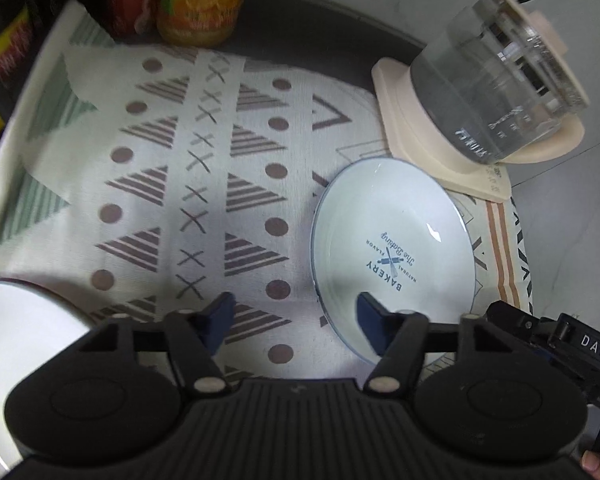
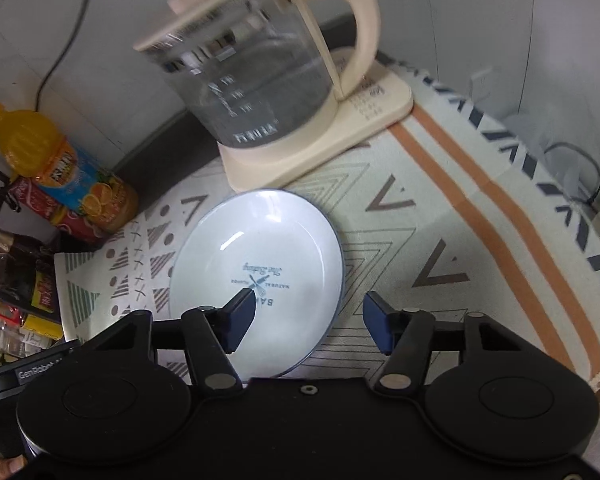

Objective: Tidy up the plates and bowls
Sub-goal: 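Close both grippers on the rim of the 'BAKERY' plate, then carry the 'BAKERY' plate with both grippers over the 'Sweet' plate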

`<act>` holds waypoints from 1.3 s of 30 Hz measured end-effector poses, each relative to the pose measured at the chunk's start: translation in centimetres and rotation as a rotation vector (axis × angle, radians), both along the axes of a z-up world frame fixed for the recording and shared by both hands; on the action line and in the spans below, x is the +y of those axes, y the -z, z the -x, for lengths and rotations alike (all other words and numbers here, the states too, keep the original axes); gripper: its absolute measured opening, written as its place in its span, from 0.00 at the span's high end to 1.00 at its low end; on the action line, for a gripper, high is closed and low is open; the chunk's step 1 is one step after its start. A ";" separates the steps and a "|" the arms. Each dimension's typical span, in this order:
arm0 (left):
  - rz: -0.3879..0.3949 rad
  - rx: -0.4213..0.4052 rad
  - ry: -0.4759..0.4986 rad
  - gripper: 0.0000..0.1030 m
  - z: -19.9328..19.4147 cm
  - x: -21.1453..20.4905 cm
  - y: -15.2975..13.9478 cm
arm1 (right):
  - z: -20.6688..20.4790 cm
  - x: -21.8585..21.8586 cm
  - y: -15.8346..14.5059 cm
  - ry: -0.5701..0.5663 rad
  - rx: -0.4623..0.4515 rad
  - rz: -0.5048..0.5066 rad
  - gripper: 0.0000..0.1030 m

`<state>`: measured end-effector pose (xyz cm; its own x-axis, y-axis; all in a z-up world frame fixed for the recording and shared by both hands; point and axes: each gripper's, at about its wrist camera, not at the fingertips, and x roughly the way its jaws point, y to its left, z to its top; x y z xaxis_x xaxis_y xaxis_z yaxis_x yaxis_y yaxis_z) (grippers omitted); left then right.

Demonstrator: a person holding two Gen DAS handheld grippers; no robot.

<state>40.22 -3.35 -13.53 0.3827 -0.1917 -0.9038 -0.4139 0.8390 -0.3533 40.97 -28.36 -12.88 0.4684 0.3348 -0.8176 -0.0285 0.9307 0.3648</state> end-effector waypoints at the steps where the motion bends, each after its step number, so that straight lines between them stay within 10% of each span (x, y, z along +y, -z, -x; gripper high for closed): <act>1: 0.004 0.008 0.001 0.46 -0.2 -0.1 0.4 | -0.4 -0.1 0.3 0.001 0.013 -0.005 0.44; 28: 0.080 0.072 0.012 0.86 -3.1 -1.7 4.0 | -5.3 -0.2 5.7 -0.093 0.206 -0.036 0.78; 39: 0.046 0.005 0.019 0.87 -3.0 -2.5 2.7 | -5.3 0.0 5.1 -0.139 0.165 -0.059 0.89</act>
<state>43.18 -5.85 -16.22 0.3743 -0.2405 -0.8956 -0.4001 0.8294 -0.3900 46.23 -28.32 -18.00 0.2762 0.4360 -0.8565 -0.0903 0.8990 0.4285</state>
